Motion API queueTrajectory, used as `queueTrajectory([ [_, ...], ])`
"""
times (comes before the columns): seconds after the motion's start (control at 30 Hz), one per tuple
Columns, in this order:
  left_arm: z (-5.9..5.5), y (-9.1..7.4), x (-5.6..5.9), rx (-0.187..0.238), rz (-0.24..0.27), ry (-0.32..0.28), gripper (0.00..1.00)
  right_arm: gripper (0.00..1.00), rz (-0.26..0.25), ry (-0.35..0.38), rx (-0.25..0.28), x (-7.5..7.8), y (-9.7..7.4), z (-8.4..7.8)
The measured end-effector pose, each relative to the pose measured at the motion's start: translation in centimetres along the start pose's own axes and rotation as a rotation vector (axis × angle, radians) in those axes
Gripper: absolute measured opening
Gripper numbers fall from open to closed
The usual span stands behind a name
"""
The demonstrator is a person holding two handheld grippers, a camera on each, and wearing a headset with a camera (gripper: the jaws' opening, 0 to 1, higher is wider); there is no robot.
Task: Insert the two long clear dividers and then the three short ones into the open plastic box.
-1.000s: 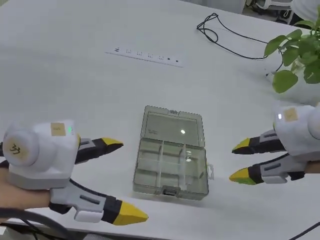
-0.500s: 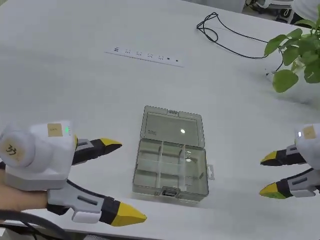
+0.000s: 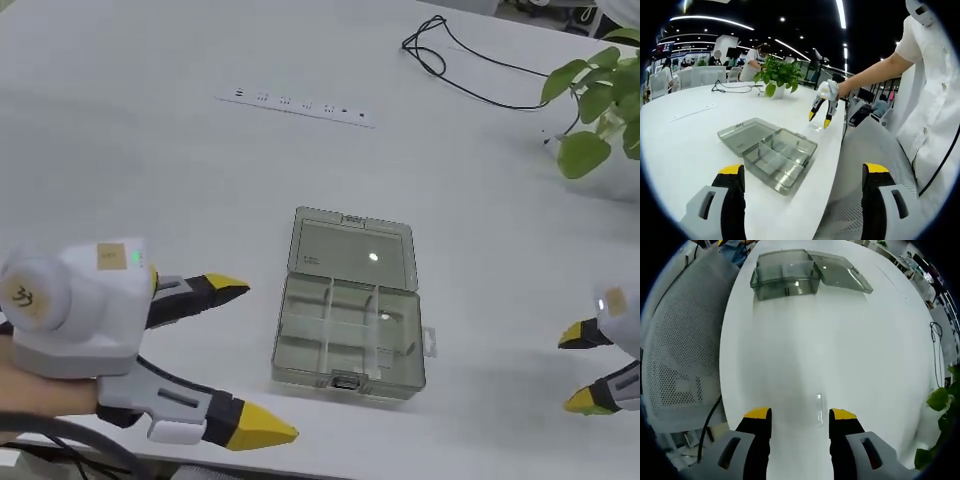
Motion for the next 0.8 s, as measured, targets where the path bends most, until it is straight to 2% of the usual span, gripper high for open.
queueTrajectory([
  [0.17,-0.03,-0.03,-0.12,0.0,0.003,-0.008,1.0,0.46,0.003,-0.026,-0.027,0.3,0.56,-0.37],
  [0.63,-0.11,-0.15,-0.22,0.004,0.007,-0.014,0.98,0.41,0.007,-0.023,-0.021,0.33,0.91,-0.38],
  [0.73,-0.04,-0.18,-0.22,0.008,0.008,-0.015,0.98,0.34,0.004,-0.026,-0.028,0.26,0.85,-0.47],
  [0.8,-0.03,-0.24,-0.23,0.009,0.009,-0.014,0.98,0.33,0.005,-0.024,-0.029,0.2,0.87,-0.48],
])
Point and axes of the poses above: the centre of the closed fingertips' face, and the gripper's own axes: y roughly forward along the fingers, x roughly to its right, z roughly out of its top, the point moved 6 cm from there along -y, roughly backward along the fingers, and after that the axes turned 3 degrees about -z, right-handed, at the moved point
